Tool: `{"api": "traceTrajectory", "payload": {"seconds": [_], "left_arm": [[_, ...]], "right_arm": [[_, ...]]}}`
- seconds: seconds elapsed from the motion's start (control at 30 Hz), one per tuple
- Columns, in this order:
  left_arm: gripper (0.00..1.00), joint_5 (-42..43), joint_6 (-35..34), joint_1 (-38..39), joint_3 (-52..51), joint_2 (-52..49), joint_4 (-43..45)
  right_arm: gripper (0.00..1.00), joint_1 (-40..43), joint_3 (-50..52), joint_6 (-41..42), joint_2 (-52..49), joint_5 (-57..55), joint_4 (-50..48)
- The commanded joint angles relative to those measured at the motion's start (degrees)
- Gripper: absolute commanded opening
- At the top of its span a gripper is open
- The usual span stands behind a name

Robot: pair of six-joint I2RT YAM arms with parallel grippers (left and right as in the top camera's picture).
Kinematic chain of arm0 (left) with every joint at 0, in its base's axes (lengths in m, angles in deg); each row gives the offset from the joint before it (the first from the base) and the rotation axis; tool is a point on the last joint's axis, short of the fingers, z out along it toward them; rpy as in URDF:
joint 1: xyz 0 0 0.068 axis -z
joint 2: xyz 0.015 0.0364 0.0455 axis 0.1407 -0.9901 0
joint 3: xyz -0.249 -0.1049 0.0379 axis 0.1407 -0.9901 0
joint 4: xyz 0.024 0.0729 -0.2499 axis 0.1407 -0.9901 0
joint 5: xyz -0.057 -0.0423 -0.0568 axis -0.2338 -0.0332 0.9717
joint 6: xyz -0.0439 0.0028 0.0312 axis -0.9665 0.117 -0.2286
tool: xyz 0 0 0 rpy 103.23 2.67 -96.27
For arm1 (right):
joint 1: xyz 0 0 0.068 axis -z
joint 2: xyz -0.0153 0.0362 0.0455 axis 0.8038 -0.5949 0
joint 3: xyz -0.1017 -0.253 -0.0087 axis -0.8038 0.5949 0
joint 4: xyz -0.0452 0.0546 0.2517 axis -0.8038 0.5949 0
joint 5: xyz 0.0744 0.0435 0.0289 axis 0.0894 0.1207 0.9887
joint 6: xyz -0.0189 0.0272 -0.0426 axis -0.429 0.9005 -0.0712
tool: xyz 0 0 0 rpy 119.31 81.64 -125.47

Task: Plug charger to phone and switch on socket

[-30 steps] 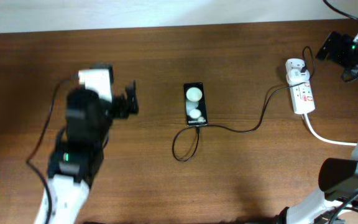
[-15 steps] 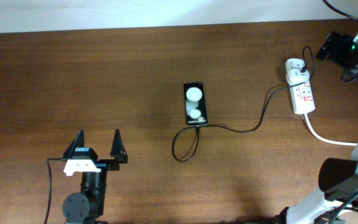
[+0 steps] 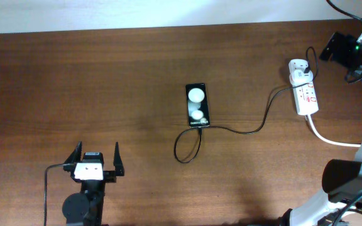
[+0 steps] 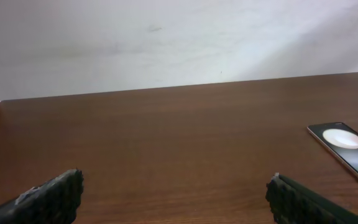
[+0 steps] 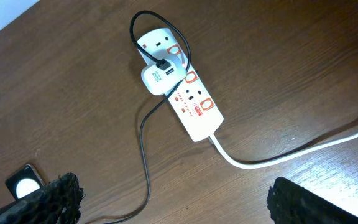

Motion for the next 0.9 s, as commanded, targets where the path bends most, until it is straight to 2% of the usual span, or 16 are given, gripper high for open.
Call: {"api": "traceTrajectory", "payload": {"seconds": [0.0, 0.87], "left_arm": [[0.99, -0.26, 1.29, -0.35, -0.11, 0.61, -0.68], [0.99, -0.26, 0.7, -0.35, -0.11, 0.57, -0.48]], "right_arm": [[0.99, -0.37, 0.09, 0.07, 0.48, -0.5, -0.13], [0.99, -0.37, 0.09, 0.04, 0.42, -0.74, -0.09]]}}
